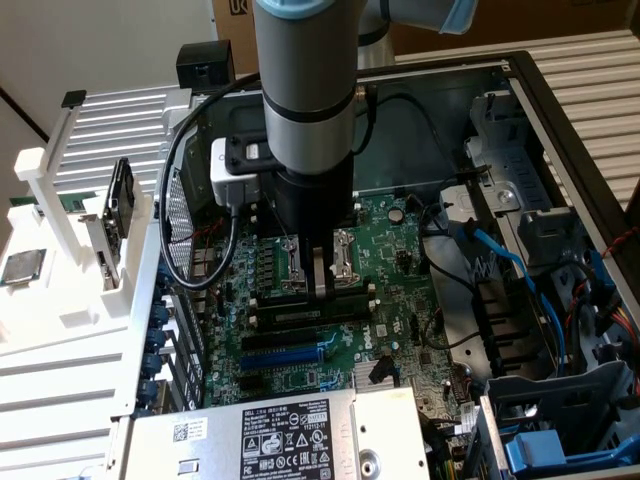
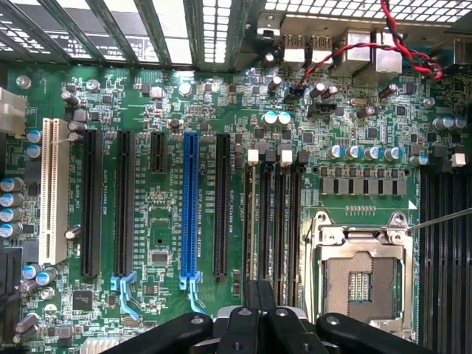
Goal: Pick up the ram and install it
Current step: 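Press down the ram until it locks into place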
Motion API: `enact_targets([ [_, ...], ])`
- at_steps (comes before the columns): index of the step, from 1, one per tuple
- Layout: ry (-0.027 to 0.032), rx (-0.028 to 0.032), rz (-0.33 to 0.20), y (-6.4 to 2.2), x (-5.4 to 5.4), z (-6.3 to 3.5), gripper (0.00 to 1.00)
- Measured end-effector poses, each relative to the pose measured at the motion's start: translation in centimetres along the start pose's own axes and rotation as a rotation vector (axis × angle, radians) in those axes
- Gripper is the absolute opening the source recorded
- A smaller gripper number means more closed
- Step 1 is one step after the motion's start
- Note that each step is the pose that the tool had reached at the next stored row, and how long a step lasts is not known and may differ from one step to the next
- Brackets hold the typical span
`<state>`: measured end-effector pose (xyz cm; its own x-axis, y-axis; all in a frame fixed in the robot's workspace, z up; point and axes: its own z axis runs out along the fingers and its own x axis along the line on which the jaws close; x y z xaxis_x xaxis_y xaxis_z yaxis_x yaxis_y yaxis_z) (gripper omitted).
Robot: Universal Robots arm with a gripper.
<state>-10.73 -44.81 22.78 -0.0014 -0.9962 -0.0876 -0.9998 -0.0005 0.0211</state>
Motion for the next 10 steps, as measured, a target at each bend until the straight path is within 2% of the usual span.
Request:
enact_targets([
  [10, 0.0001, -0.0001, 0.0, 0.0, 0.02, 0.17, 0.1],
])
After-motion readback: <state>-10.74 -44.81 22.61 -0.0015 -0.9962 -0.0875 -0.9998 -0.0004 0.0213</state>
